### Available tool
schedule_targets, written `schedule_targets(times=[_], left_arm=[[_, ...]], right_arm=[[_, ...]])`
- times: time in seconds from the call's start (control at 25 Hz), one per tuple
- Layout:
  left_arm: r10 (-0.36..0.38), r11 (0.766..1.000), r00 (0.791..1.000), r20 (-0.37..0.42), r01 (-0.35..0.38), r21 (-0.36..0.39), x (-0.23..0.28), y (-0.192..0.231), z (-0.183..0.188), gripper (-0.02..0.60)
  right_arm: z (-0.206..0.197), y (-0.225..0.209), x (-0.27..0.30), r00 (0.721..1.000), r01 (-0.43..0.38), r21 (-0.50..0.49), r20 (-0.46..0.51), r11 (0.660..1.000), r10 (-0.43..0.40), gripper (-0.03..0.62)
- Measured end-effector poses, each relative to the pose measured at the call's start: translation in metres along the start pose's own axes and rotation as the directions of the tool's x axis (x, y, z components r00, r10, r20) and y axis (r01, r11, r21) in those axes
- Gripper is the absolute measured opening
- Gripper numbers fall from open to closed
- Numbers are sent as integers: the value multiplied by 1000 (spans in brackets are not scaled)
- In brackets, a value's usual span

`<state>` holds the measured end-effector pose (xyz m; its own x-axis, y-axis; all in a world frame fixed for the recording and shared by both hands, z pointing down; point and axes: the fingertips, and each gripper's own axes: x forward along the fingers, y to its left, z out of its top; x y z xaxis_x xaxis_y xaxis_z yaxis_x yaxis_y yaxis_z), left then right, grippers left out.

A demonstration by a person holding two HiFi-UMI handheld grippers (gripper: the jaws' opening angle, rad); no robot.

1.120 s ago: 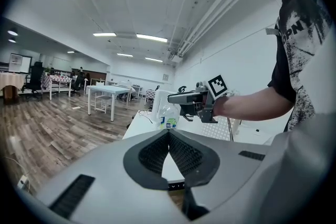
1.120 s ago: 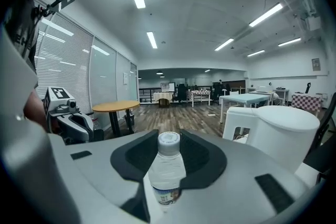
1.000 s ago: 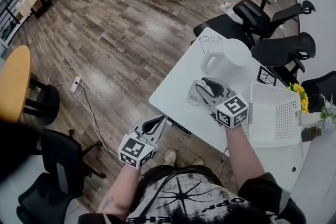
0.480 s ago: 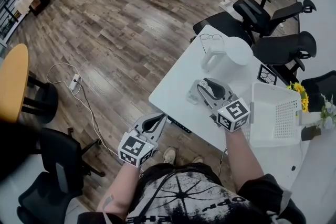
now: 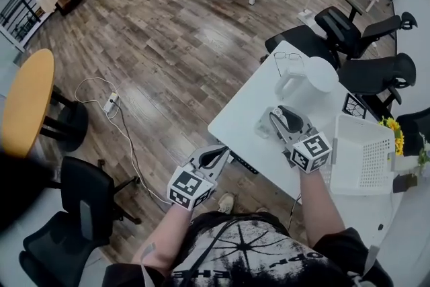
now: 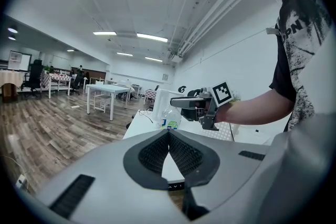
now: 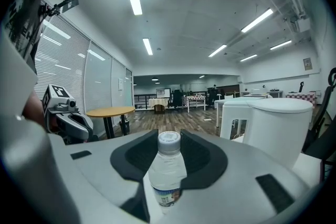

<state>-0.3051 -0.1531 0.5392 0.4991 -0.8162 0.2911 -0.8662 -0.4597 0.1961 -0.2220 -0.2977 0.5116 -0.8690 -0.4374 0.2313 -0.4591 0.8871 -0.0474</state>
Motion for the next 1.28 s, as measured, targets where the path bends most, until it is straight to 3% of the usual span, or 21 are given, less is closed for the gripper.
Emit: schedule_targets(times=[0.52, 0.6, 0.72, 1.04, 1.2, 1.28], left_arm=[[5, 999, 1000, 22, -5, 34, -11, -9, 10, 10], [3, 999, 1000, 28, -4, 43, -13, -11, 11, 11], [-1, 999, 999, 36, -1, 55, -15, -15, 14, 9], [-57, 994, 997, 52, 52, 99, -7, -36, 26, 10], [-92, 989, 995, 47, 86, 119, 1, -46, 29, 9], [-106, 987, 993, 43, 100, 124, 3, -52, 29, 9]], right_arm=[[-1, 3, 3, 997, 18, -40, -77, 999, -21, 143], [2, 4, 1, 996, 22, -49, -80, 999, -26, 168], [12, 9, -9, 998, 33, -58, -57, 998, -37, 196], [31, 26, -58, 997, 76, -47, 32, 996, -75, 198], [33, 41, -83, 996, 72, -55, 56, 996, -69, 195], [30, 48, -96, 996, 75, -48, 60, 996, -73, 162]])
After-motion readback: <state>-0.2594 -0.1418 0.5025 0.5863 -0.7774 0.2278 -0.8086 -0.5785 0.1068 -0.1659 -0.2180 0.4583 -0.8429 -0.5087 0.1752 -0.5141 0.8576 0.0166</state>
